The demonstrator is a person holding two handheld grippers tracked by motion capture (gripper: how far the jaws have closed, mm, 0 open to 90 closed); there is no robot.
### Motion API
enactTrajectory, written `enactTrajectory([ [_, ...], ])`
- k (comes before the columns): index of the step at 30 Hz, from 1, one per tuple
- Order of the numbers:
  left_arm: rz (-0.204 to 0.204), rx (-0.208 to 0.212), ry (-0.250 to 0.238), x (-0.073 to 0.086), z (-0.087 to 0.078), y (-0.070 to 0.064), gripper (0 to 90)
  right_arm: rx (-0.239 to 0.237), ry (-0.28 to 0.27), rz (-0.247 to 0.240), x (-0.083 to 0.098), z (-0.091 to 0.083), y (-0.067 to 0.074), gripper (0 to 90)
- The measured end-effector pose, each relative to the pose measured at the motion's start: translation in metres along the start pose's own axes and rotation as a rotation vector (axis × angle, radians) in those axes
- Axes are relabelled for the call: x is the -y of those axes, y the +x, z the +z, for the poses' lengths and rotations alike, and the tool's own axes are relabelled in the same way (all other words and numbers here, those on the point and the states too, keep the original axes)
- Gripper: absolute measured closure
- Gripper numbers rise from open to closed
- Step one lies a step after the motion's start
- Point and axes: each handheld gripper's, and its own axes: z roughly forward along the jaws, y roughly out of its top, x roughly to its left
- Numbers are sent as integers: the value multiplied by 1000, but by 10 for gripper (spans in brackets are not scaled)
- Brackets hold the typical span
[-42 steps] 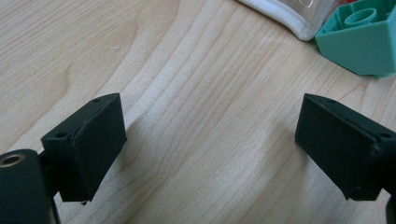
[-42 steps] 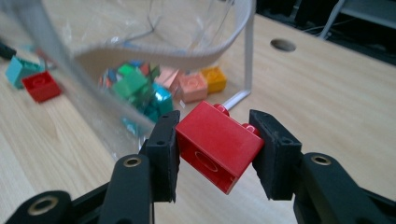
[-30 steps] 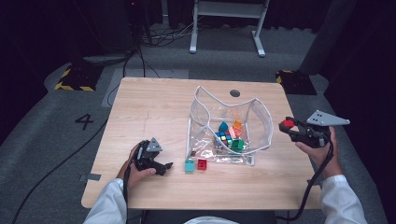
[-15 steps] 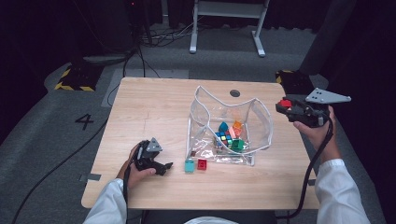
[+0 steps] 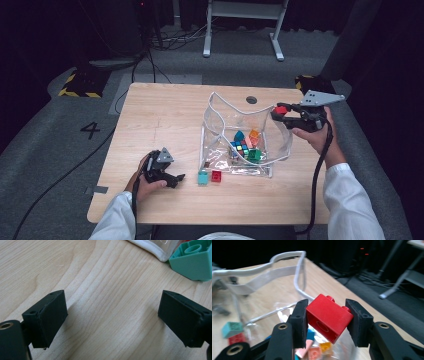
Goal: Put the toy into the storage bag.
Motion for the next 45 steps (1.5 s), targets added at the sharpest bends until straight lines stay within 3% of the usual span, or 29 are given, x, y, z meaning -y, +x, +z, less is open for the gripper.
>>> enactTrajectory([
  [7, 0, 0, 0, 0, 0, 0, 88, -102, 63, -123, -11, 22, 12, 553],
  [19, -1, 0, -1, 0, 0, 0, 88, -141, 207, -180, -24, 53, 23, 553],
  [25, 0, 0, -1, 0, 0, 0, 88, -159, 358, -243, -25, 73, 31, 553],
  [28, 0, 0, -1, 0, 0, 0, 88, -146, 434, -272, -22, 83, 31, 553],
  [33, 0, 0, 0, 0, 0, 0, 88, -121, 527, -253, -15, 91, 30, 553],
  [35, 0, 0, 0, 0, 0, 0, 88, -116, 557, -272, -13, 91, 30, 553],
  [45, 0, 0, 0, 0, 0, 0, 88, -100, 610, -261, -1, 79, 20, 552],
])
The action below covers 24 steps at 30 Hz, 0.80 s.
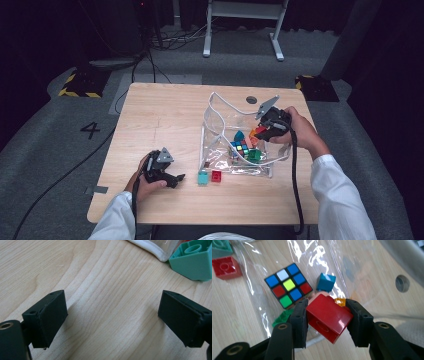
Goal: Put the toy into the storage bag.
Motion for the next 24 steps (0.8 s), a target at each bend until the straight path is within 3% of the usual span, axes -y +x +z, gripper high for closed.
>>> enactTrajectory([
  [5, 0, -1, -1, 0, 0, 0, 88, 10, 1, 28, 14, -8, -6, 552],
  [12, 1, -1, 0, 0, 0, 0, 88, 2, -39, 59, 31, -15, -12, 551],
  [24, 1, -1, 0, 0, 0, 0, 88, 10, -79, 67, 37, -19, -11, 548],
])
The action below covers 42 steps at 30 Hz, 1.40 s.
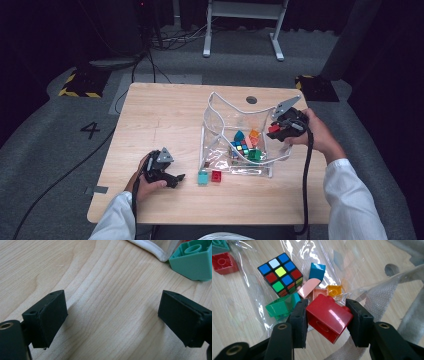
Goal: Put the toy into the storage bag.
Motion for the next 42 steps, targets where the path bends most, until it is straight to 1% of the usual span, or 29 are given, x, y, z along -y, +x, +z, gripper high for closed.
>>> enactTrajectory([
  [1, 0, -1, -1, 0, 0, 0, 88, -3, -13, 10, 1, 0, 0, 544],
  [3, 0, -1, -1, 0, 0, 0, 88, 5, -22, 3, 2, -2, 0, 522],
  [5, 0, -1, -1, 0, 0, 0, 88, 6, -37, 7, 3, -3, 1, 483],
  [7, 0, 0, 0, 0, 0, 0, 88, 2, -58, 11, 4, -6, 4, 487],
  [9, 0, 0, 0, 0, 0, 0, 88, 0, -77, -17, 5, -9, 6, 481],
  [10, 0, 0, 0, 0, 0, 0, 88, 4, -90, -7, 5, -12, 8, 472],
  [11, 0, 0, 0, 0, 0, 0, 88, -1, -105, -8, 6, -14, 9, 462],
  [12, 0, 0, 0, 0, 0, 0, 88, 3, -119, -11, 7, -16, 10, 451],
  [13, 0, 0, 0, 0, 0, 0, 88, 2, -124, 8, 8, -19, 13, 441],
  [14, 0, 0, 0, 0, 0, 0, 88, 5, -143, -3, 10, -21, 13, 430],
  [16, -1, 0, -1, 0, 0, 0, 88, 17, -176, 19, 13, -26, 16, 403],
  [18, 0, 1, 1, 0, 0, 0, 88, 29, -205, 34, 18, -31, 17, 382],
  [20, 0, 0, 1, 0, 0, 0, 88, 46, -246, 42, 24, -37, 18, 351],
  [21, 0, 0, 1, 0, 0, 0, 88, 55, -267, 56, 27, -40, 18, 341],
  [22, 0, 0, 0, 0, 0, 0, 88, 59, -288, 80, 31, -42, 18, 334],
  [24, 0, 0, 0, 0, 0, 0, 88, 68, -320, 108, 39, -48, 18, 326],
  [25, -1, 0, -1, 0, 0, 0, 88, 80, -332, 116, 43, -51, 17, 321],
  [26, 0, 0, -1, 0, 0, 0, 88, 84, -344, 139, 47, -54, 17, 315],
  [27, 0, 0, 1, 0, 0, 0, 88, 84, -357, 150, 51, -56, 17, 314],
  [31, 0, 0, 0, 0, 0, 0, 88, 107, -377, 171, 66, -65, 16, 312],
  [35, -1, 0, 0, 0, 0, 0, 88, 122, -372, 177, 84, -68, 18, 303],
  [37, 0, 0, 0, 0, 0, 0, 88, 127, -370, 182, 93, -67, 21, 299],
  [38, 0, 0, 0, 0, 0, 0, 88, 137, -367, 183, 98, -66, 22, 297],
  [40, 0, 0, 0, 0, 0, 0, 88, 121, -376, 196, 107, -63, 24, 298],
  [42, 0, 0, 0, 0, 0, 0, 88, 128, -366, 208, 116, -58, 28, 298],
])
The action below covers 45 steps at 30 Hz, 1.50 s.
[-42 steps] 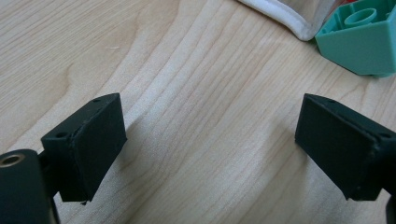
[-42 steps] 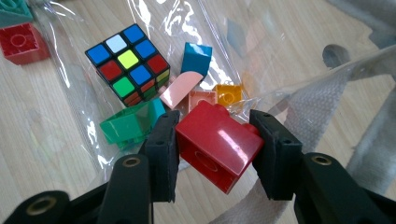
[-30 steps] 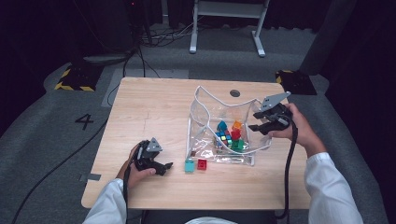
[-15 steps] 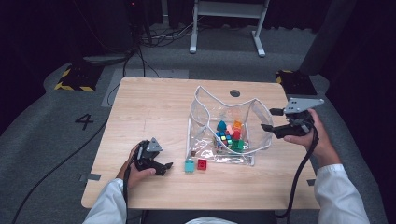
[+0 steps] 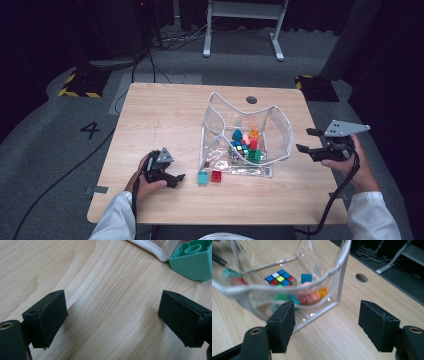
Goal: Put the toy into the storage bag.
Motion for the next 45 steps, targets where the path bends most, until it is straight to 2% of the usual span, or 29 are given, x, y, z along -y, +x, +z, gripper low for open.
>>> enactTrajectory([
  [3, 0, 0, 0, 0, 0, 0, 88, -5, 26, -4, 15, 3, 5, 298],
  [10, 1, 0, 0, 0, 0, 0, 88, -52, 41, -2, 42, 11, 25, 296],
  [12, 0, 0, 0, 0, 0, 0, 88, -74, 40, 10, 50, 15, 31, 297],
  [14, 0, 0, 0, 0, 0, 0, 88, -70, 59, 0, 57, 19, 36, 299],
  [18, 0, 0, 0, 0, 0, 0, 88, -94, 66, 5, 69, 28, 46, 304],
  [21, 0, 0, 0, 0, 0, 0, 88, -131, 61, 26, 77, 35, 54, 306],
  [23, 0, 0, 0, 0, 0, 0, 88, -140, 65, 20, 81, 42, 61, 306],
  [25, 0, 0, 0, 0, 0, 0, 88, -162, 73, 30, 85, 48, 68, 309],
  [30, 0, -1, 0, 0, 0, 0, 88, -185, 93, -4, 90, 63, 85, 309],
  [34, 0, 0, 0, 0, 0, 0, 88, -223, 86, 5, 90, 71, 93, 313],
  [40, 1, 0, 0, 0, 0, 0, 88, -266, 99, -8, 87, 91, 111, 310],
  [42, 0, 0, 0, 0, 0, 0, 88, -288, 93, -22, 84, 93, 116, 312],
  [45, 0, 0, 0, 0, 0, 0, 88, -295, 92, -21, 81, 98, 122, 290],
])
